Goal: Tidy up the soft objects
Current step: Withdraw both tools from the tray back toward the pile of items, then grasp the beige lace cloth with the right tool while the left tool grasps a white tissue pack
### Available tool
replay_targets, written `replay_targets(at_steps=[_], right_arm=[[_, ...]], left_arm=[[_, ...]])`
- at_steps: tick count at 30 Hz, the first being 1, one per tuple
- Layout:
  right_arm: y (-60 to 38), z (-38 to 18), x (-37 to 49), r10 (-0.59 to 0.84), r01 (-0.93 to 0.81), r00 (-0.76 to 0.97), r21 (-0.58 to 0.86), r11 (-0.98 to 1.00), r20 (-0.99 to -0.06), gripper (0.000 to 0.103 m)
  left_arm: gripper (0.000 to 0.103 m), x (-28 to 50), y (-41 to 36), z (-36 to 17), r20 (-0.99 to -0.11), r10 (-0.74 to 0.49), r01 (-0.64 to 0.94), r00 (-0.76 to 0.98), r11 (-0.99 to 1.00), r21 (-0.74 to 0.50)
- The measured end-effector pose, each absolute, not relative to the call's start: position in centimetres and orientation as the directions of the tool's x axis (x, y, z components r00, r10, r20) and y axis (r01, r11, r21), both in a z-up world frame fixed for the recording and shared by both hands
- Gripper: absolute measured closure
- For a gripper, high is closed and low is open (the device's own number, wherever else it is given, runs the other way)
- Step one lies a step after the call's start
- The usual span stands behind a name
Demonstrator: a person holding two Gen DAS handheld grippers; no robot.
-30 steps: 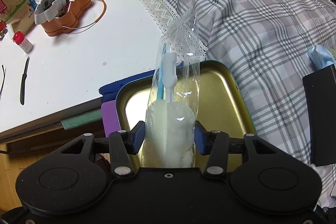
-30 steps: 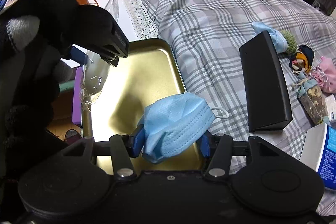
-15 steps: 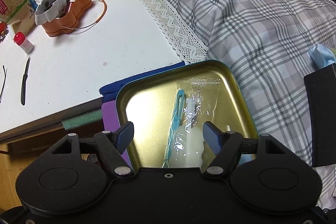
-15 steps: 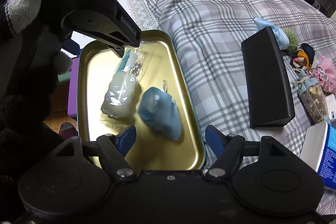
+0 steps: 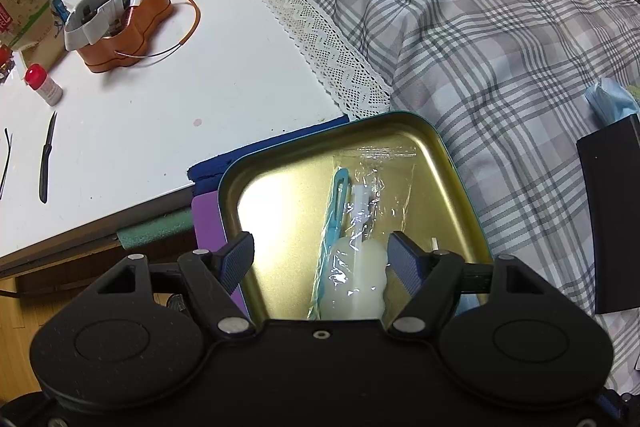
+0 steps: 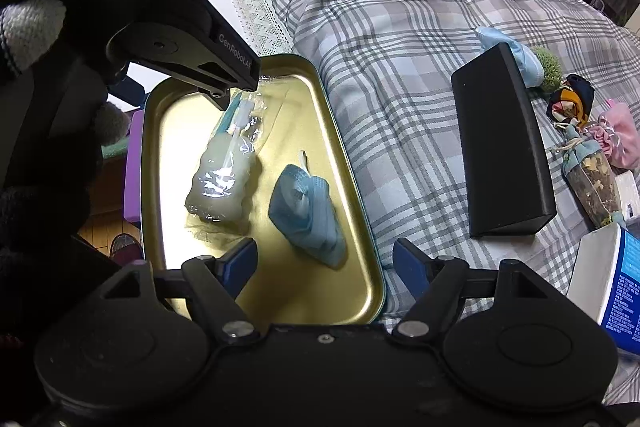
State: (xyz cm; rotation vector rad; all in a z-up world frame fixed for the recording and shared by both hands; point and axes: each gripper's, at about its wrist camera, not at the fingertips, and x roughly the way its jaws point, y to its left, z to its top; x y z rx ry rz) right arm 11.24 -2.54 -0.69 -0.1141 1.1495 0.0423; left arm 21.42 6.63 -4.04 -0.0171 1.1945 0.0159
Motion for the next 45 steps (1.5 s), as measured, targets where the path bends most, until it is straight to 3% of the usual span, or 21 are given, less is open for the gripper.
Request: replay_targets(at_steps=[15,24,34,36,45], right_arm=[[-2.9,-0.5,10.8,-0.026,-0.073,0.405,-0.061,0.995,-0.914,0.029],[-6.4,2.4,9.0,-0.03,-0.004,0.477,-0.036,0.999,-0.878,0.026],[-17.9,6.0,6.1,-0.209,0.293,0.561,-0.044,0.955,-0.801,0.014],[-20.7,5.9,5.5,-0.254,0.37,0.553,-0.039,0.928,-0.794,0.004],[-32.4,3.2,3.7,-0.415,0.654,0.431,-0.039,0.756,-0.801,0.004]], left_arm=[[0.029,21.4,6.3,-3.9,-0.927,-0.008,0.006,0.375,1.0,-0.006],[0.028,20.9,5.7,-2.9,-0.901,-0.015,0.034,0.435,0.999,0.0],[0.021,20.1,3.8,-2.3,-0.859,-0.011,0.09,0.512,0.995,0.041],[0.021,19.7,3.2,-2.3,-0.851,-0.007,0.105,0.525,0.993,0.056],[0.021,18.1,-0.3,-1.6,-0.845,-0.05,0.182,0.533,0.982,0.057]])
